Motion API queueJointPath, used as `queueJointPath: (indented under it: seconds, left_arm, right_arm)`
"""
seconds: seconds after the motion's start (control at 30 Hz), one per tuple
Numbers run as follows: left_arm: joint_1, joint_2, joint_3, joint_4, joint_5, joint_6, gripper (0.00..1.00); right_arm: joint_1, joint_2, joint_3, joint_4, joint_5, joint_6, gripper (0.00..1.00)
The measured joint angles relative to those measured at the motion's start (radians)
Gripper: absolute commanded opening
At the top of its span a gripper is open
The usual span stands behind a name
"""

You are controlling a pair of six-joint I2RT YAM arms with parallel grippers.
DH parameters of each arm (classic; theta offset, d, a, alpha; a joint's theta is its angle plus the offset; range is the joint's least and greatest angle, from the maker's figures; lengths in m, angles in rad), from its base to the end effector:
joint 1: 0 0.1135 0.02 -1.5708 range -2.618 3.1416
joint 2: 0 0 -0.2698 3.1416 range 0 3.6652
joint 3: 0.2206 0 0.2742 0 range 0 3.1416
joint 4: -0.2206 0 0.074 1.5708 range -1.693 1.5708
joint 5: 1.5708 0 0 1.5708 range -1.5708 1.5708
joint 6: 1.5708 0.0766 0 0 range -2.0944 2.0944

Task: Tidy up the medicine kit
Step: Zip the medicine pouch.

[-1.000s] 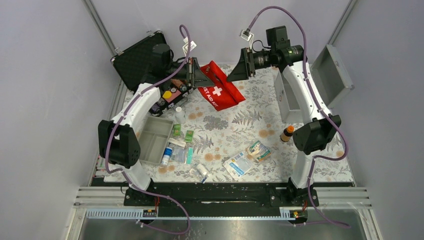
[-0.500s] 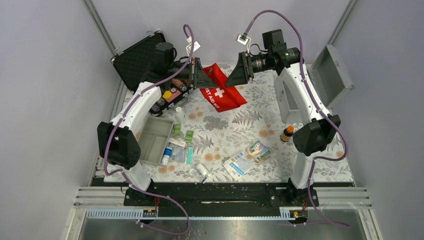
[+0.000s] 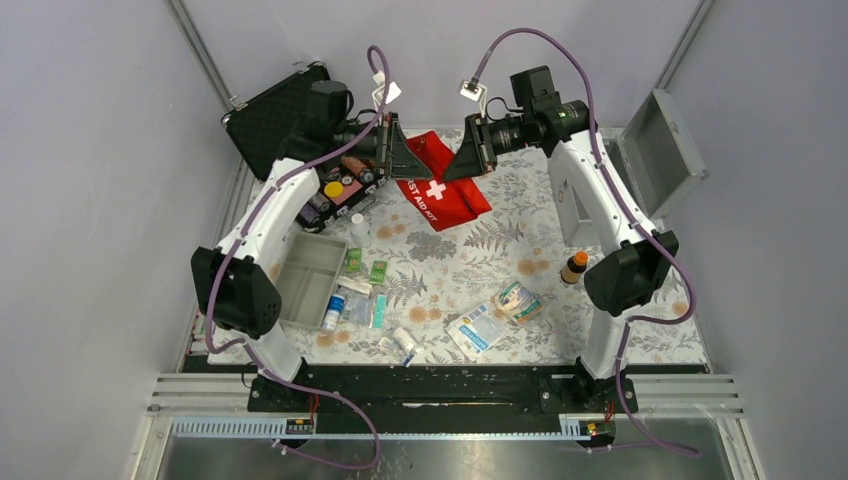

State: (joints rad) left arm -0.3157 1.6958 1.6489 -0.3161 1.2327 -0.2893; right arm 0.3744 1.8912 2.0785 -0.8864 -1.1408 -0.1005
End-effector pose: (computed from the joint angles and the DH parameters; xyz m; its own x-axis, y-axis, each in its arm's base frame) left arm 0.3736 -0.1981 0.3933 -0.5920 0.0938 -0.8004 0.8059 0.0712 -0.5877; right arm 0.3820 0.2249 0.4102 -0.5157 -0.2476 -0.8202 -0.8561 0.1093 0.5052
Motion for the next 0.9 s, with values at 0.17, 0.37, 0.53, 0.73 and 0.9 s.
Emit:
queueJointPath:
  seconds: [0.17, 0.37, 0.53, 0.73, 0.9]
  left_arm:
    - [-0.014, 0.003, 0.214, -0.335, -0.050, 0.316, 0.58]
    - [-0.043, 0.084, 0.508, -0.769, -0.082, 0.731, 0.45]
    - [-0.045, 0.158, 0.576, -1.025, -0.124, 0.967, 0.44]
    - [-0.032, 0.180, 0.578, -1.169, -0.154, 1.101, 0.37]
    - [0.002, 0.183, 0.586, -1.195, -0.107, 1.084, 0.17]
  right_arm:
    - [0.023, 0.016, 0.076, -0.084, 0.024, -0.089, 0.10]
    - [0.071, 0.018, 0.122, -0.157, 0.037, -0.174, 0.10]
    - [0.076, 0.034, 0.137, -0.186, 0.057, -0.193, 0.09]
    - [0.076, 0.056, 0.144, -0.197, 0.066, -0.200, 0.08]
    - [0.077, 0.058, 0.146, -0.195, 0.063, -0.201, 0.08]
